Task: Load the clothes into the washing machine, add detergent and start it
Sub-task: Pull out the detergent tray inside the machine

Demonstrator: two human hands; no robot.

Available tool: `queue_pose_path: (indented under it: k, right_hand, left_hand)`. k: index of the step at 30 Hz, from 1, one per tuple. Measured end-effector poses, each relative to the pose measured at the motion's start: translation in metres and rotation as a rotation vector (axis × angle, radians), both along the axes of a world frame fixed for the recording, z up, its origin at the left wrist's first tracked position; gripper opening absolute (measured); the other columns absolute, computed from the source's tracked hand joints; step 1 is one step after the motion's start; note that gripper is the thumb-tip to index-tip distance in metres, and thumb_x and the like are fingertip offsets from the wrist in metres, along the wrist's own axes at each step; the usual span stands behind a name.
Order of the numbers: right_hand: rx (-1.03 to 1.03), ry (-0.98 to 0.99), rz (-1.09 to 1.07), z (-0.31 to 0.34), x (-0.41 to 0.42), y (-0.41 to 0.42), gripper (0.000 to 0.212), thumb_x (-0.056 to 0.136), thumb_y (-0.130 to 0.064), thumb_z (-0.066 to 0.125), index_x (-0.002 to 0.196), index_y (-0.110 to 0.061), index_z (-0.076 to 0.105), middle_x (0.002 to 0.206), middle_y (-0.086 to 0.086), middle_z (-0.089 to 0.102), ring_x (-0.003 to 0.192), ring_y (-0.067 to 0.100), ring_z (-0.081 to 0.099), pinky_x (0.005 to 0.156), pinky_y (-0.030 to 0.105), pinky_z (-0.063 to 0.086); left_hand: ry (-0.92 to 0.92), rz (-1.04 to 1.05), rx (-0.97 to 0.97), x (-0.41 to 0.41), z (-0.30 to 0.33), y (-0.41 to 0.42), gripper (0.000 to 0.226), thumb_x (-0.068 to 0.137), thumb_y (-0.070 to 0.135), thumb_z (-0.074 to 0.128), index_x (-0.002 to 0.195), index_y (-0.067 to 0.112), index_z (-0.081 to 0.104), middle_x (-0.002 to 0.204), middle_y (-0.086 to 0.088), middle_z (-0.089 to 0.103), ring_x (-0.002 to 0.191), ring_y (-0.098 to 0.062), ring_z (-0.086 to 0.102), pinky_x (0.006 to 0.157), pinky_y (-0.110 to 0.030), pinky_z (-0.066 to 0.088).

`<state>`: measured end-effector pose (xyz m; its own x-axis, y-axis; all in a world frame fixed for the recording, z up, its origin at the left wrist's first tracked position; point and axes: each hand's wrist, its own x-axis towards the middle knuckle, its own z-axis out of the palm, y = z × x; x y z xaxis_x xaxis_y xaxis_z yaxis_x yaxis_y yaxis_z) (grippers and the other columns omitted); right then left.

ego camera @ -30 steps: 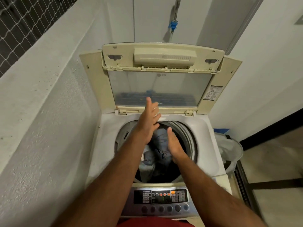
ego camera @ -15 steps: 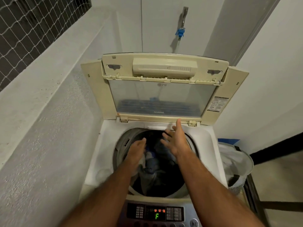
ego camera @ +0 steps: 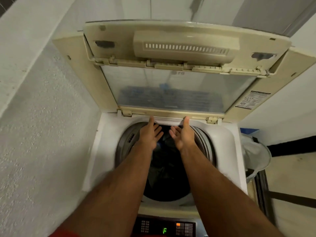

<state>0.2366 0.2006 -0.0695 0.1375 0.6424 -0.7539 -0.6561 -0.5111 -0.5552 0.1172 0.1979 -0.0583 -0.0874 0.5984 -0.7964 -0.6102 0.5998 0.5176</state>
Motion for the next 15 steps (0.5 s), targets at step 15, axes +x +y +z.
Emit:
queue_pose_path:
  k: [15]
  right_hand:
    - [0.037,-0.164,-0.019,-0.018,0.000,0.001,0.072,0.094,-0.053,0.053,0.144,-0.006,0.030,0.131,0.019,0.060,0.105,0.026,0.070,0.073,0.035,0.060]
  left_hand:
    - [-0.107,0.134,0.009,0.017,-0.021,0.009,0.054,0.089,0.050,0.057,0.121,0.006,0.056,0.123,-0.013,0.062,0.103,-0.020,0.063,0.085,-0.031,0.053]
